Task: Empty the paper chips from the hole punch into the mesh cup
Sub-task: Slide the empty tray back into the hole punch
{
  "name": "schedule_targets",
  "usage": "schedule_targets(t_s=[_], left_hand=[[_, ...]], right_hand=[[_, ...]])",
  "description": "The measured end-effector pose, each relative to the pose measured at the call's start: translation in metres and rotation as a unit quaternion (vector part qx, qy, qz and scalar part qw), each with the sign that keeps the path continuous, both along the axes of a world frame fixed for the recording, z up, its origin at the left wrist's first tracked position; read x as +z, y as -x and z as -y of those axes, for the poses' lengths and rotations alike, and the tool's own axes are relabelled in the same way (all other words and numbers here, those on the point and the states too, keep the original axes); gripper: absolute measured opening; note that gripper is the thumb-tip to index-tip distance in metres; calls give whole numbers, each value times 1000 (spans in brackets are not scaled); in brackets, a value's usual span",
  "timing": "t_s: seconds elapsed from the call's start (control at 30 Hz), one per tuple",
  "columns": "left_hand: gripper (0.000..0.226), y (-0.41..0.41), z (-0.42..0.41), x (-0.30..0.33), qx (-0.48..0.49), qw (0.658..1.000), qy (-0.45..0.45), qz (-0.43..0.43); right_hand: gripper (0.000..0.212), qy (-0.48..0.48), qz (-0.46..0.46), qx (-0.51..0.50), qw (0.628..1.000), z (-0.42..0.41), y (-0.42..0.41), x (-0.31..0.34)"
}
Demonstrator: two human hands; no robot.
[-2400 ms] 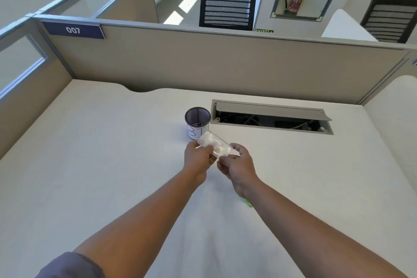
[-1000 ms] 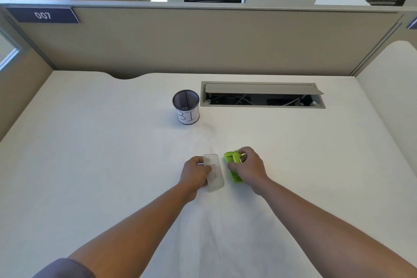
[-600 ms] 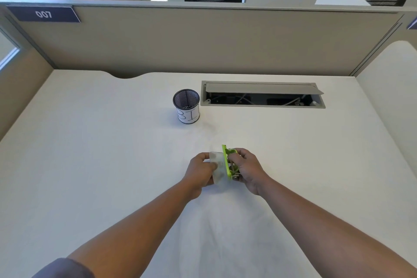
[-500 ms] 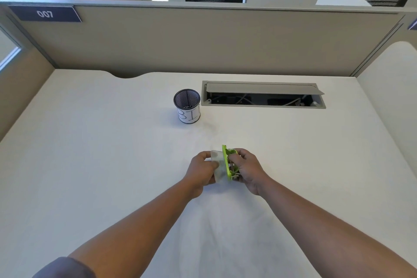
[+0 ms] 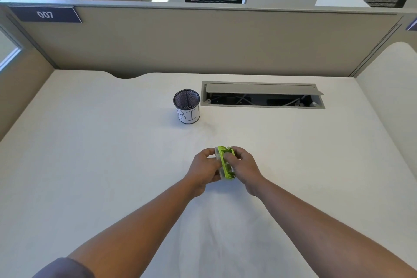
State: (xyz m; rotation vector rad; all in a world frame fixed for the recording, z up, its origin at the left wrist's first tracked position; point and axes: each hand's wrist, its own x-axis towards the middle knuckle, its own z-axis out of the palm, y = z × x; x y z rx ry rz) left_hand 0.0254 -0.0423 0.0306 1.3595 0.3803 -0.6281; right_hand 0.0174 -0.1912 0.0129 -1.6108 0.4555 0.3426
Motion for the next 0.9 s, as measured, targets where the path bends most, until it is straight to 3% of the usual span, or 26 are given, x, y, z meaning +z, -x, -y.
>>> schedule_targets(t_s=[0.37, 0.7, 0.9], left_hand=[[49, 0, -4, 4, -32, 998, 50, -3], [42, 2, 5, 2, -4, 1000, -16, 12], [41, -2, 3, 0, 19, 1000, -9, 14]], right_hand=[[41, 35, 4, 4, 999, -3, -2, -1], [49, 61, 20, 12, 998, -6, 1, 4], [65, -25, 7, 40, 999, 0, 3, 9]])
